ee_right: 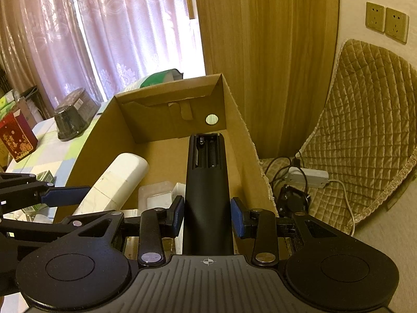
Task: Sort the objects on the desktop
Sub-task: 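Open the left tool to drop the white stick while the right tool releases the black remote into the box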
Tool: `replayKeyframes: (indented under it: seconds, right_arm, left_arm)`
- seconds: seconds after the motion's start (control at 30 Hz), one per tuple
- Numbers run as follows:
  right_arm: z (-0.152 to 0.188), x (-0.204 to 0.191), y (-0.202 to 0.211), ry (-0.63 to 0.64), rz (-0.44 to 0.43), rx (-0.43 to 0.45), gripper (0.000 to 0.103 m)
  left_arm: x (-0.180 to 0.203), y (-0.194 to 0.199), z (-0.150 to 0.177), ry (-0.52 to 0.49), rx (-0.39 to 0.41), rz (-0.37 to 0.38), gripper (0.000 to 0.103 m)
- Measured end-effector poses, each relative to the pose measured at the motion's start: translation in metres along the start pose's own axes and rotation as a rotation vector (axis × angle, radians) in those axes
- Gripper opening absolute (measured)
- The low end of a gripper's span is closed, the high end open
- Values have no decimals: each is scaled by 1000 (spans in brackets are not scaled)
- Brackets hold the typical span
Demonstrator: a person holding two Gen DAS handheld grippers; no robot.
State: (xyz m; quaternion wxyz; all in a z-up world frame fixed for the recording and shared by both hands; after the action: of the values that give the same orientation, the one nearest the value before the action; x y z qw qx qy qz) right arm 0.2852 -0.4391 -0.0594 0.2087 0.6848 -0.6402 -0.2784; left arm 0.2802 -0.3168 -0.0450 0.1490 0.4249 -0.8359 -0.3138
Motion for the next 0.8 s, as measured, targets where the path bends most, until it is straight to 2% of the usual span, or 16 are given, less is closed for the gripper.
replayKeyframes:
  seconds: [0.13,0.23,0.57,0.8]
  right_arm:
    - [1,0,-2,0,3,-4,37]
    - [1,-1,-2,4,4,-6,37]
    - [2,-4,-3,18,4,-15,37]
    - [5,-9,-7,32,5,-32,37]
  left_arm:
    - [-1,-2,0,-16,2,-11,35]
    - [-2,1,-3,-19,24,-15,46]
    - [-23,33,0,34,70,-47,46]
    - [-33,45,12,66,64,-61,46]
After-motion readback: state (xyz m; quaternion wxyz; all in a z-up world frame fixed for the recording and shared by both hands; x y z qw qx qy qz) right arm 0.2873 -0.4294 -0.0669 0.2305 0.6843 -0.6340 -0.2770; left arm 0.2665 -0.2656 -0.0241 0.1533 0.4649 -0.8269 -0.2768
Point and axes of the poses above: each gripper's, at about its wrist camera, not at the fingertips, and y roughly against the way its jaws point, x to its right, z to its underside, the point moved 7 cm from there along -y, roughly the way its jaws point, and after that the axes turned 5 degrees about x, right-handed, at the moved point
